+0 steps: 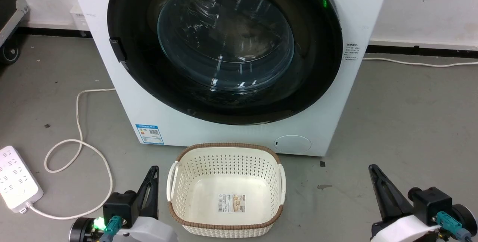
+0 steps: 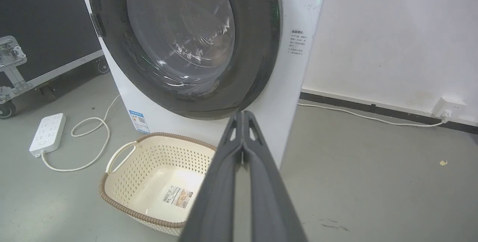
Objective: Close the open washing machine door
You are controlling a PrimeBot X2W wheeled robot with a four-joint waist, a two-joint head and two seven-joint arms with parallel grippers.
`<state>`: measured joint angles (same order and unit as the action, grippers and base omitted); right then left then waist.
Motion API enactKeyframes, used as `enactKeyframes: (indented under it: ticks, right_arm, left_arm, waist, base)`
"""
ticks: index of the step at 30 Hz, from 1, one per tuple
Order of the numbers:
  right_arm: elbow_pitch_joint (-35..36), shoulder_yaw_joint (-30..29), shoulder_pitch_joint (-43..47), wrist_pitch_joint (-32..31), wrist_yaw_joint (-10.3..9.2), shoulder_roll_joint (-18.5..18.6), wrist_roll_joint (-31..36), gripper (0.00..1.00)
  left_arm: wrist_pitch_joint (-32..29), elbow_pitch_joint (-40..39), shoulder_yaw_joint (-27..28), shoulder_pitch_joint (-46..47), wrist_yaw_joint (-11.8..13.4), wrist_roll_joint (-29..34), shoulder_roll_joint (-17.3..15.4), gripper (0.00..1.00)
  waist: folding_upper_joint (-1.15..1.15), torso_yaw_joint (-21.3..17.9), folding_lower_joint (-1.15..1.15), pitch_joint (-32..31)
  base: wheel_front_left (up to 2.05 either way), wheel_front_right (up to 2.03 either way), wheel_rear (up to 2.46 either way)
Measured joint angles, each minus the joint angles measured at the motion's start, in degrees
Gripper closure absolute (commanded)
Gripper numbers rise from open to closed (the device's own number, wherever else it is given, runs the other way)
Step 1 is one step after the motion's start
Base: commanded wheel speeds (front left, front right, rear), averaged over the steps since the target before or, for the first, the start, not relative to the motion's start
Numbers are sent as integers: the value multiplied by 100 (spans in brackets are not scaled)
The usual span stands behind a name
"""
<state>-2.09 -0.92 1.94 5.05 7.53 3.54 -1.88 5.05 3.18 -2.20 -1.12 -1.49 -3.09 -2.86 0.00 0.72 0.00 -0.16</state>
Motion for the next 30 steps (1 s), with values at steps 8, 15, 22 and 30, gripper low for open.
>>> enactKeyframes:
  ticks: [8, 15, 22, 30]
  right_arm:
    - [34, 15, -19, -96, 0, -5, 41, 100]
    - [63, 26, -40, -179, 0, -10, 54, 100]
    - [97, 46, -46, -278, 0, -18, 101, 100]
    - [126, 67, -98, -360, 0, -25, 122, 100]
  left_arm:
    - [-99, -47, 44, 1, 31, 57, 0, 100]
    - [-175, -102, 81, 16, 36, 100, 0, 100]
    - [-286, -168, 120, 22, 79, 154, 0, 100]
    - [-361, -220, 151, 24, 88, 200, 0, 100]
  waist:
    - [0, -14, 0, 3]
    - [0, -26, 0, 6]
    - [0, -41, 0, 9]
    - [0, -55, 0, 12]
  base:
    - [0, 0, 0]
    - [0, 0, 0]
    - [0, 0, 0]
    - [0, 0, 0]
